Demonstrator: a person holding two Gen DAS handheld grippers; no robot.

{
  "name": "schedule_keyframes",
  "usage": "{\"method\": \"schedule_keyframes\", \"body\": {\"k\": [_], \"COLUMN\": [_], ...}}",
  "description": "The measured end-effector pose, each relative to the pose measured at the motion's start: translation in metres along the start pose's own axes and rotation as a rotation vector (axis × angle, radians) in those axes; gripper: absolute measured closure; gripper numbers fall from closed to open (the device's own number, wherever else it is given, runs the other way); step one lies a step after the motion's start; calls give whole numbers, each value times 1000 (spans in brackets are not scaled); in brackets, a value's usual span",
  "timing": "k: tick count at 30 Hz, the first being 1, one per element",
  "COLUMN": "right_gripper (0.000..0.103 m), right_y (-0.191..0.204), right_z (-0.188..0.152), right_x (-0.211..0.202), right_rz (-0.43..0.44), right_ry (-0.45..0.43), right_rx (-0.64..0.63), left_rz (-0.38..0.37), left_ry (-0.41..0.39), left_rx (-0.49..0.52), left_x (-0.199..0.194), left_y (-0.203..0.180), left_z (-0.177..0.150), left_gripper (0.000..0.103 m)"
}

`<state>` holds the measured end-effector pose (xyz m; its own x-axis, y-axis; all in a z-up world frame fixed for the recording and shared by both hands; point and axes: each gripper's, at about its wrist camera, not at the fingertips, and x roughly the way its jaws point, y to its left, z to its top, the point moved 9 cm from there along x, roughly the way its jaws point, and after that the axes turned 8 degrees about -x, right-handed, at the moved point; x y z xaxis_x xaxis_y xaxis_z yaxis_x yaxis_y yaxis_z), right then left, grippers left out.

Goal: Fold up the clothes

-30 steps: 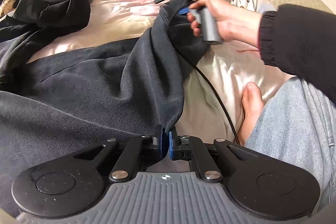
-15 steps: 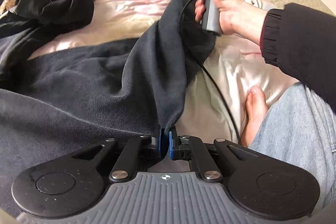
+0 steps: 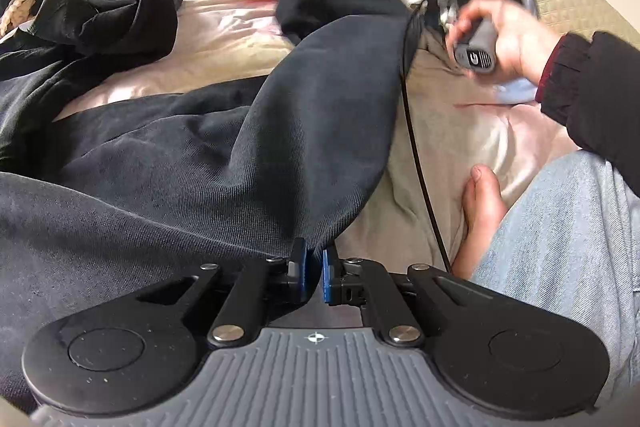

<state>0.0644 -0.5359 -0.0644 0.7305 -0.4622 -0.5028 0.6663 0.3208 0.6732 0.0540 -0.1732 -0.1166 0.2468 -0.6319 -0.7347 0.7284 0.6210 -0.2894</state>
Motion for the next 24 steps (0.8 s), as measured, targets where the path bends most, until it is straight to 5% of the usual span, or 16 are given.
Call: {"method": "schedule_keyframes", "body": {"k": [3,7,10,12,17,19,21,24], "right_gripper": [98,91,48,39,39,50,83,95], "right_y": [-50,-52,-38,-31,-31,-35,-42,-44], "right_z": [-10,-6,-5,-5,3,4,8,15], "right_x": [19,32,43,51,71,78,79,76], "right_rz": [-123,-63,-7,52,28,22,0,37], "right_ry": [81,50,36,28,21,32,19,-18], "right_rx": [113,124,52,21,-71,-78,-83,-29], "left_rz": [1,8,11,12,-23,-47,-67,-76], "left_ry": [3,13,15,7,-79,-97,-118,-163], "left_rx": [-1,-3,-3,-8,-47,-72,-95,-115], "left_x": [0,3,4,3,-12,-16,-24,-35], "left_y": [0,1,1,1,4,7,8,10], "left_z": [-1,-3,-3,-3,7,12,15,23], "left_gripper": [96,96,96,96,96,96,96,96]}}
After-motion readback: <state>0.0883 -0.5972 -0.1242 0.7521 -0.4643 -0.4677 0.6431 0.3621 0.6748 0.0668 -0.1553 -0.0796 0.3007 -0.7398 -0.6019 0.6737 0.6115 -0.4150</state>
